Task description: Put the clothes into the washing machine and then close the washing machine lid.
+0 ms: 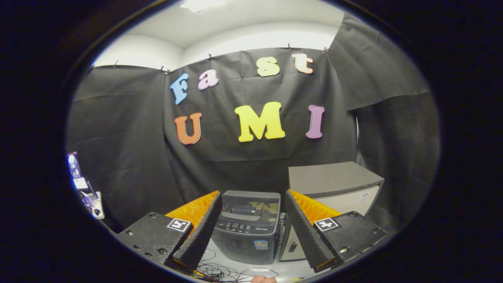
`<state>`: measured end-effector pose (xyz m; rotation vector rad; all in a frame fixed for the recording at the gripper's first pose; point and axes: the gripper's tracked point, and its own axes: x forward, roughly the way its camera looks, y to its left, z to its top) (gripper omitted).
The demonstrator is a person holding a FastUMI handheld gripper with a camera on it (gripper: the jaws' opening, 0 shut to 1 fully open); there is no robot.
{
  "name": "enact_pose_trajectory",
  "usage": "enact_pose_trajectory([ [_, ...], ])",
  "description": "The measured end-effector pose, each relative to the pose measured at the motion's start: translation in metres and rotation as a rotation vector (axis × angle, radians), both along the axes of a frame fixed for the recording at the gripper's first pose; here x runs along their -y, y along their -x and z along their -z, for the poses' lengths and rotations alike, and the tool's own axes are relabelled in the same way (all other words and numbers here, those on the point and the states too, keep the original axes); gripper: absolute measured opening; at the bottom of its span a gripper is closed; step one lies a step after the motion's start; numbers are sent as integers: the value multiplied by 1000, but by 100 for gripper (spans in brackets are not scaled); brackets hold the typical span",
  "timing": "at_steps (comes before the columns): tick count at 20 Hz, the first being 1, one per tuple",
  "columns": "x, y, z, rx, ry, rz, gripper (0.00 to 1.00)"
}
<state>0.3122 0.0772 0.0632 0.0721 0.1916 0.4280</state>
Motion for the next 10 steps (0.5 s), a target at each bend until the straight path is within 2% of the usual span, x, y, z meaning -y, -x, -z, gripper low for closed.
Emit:
enact_pose_trajectory([
  [10,8,-9,1,9,18,18,100],
])
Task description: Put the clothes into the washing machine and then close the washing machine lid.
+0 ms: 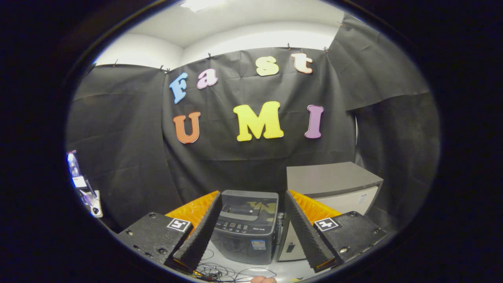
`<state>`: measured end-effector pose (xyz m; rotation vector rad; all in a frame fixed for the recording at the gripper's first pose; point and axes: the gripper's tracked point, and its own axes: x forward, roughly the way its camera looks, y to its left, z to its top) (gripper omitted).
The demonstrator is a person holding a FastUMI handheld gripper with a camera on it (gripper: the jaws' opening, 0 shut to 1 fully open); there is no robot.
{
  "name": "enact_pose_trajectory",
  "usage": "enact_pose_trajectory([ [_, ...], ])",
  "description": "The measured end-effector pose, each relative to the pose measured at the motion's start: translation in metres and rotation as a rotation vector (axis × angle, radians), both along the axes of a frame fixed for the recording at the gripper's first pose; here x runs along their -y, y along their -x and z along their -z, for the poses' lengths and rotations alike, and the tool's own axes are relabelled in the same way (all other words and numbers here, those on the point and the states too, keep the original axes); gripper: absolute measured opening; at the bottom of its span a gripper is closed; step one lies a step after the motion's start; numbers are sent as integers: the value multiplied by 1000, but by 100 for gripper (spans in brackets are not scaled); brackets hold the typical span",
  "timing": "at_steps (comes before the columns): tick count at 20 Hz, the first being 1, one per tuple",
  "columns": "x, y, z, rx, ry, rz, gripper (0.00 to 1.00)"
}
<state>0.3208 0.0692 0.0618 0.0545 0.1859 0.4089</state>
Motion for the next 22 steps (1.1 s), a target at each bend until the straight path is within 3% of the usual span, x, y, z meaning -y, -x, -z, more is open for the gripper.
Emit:
enact_pose_trajectory([
  [22,-2,-2,0,18,5,-41,100],
])
